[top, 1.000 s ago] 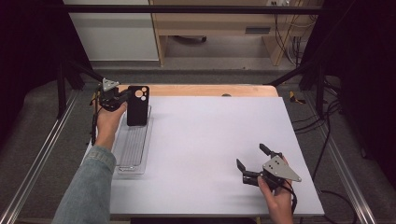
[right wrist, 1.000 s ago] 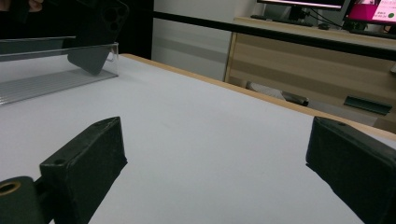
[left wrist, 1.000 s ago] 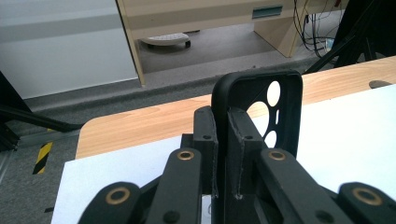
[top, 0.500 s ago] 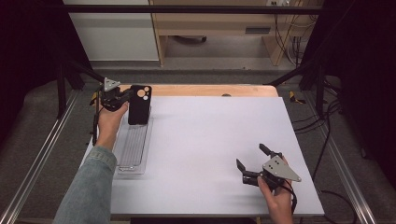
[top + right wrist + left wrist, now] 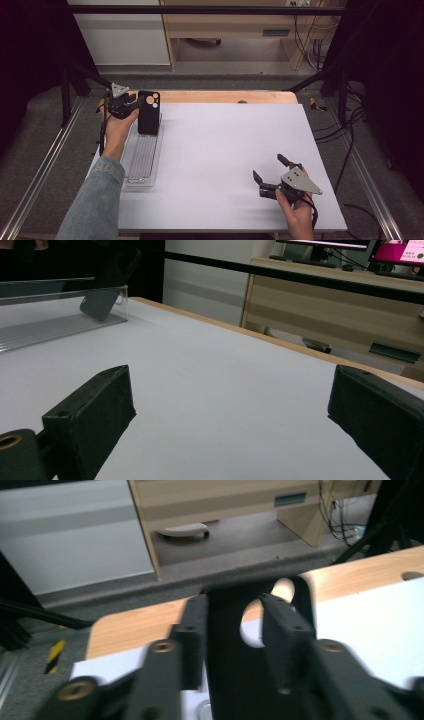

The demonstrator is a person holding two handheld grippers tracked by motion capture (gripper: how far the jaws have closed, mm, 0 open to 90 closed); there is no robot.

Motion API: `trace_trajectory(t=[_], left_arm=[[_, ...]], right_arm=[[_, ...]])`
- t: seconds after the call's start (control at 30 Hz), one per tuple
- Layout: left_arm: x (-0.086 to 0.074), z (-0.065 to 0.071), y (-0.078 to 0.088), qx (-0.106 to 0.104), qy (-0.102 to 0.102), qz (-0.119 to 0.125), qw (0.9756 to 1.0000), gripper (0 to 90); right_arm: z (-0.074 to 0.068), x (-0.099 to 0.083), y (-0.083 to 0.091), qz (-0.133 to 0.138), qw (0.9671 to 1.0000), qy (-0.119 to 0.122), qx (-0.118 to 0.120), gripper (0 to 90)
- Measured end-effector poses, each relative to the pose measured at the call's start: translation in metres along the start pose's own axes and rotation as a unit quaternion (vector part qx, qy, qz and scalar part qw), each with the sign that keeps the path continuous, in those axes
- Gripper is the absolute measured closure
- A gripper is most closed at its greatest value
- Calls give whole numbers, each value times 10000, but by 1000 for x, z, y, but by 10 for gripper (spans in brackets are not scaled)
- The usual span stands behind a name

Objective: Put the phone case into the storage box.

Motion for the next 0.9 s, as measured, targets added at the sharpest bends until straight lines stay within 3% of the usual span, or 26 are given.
trace_trajectory(t=[0.07, 0.2, 0.5, 0.67, 0.9], left_arm=[[1, -1, 3, 94, 6, 36, 9999, 506], [3, -1, 8, 154, 39, 76, 9998, 400], [6, 7, 19, -11, 2, 114, 9999, 263], [7, 12, 23, -147, 83, 118, 9998, 174], [8, 23, 28, -254, 36, 175, 9995, 117]], right_arm=[[0, 0, 0, 0, 10000, 2, 2, 49], [-1, 0, 0, -3, 10000, 3, -2, 49], [-1, 1, 0, 3, 10000, 9, -9, 48], [-1, 0, 1, 3, 10000, 6, -16, 48], [0, 0, 1, 1, 10000, 0, -18, 47]])
Point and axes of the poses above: each handheld gripper's, and its own axes: y roughly backward along the jaws, x roughly out of its top, z roughly to its right, the point moved 5 cm from there along -y, roughly forward along the jaws, and after that the axes turned 13 degrees about -z, right-handed, at the moved point
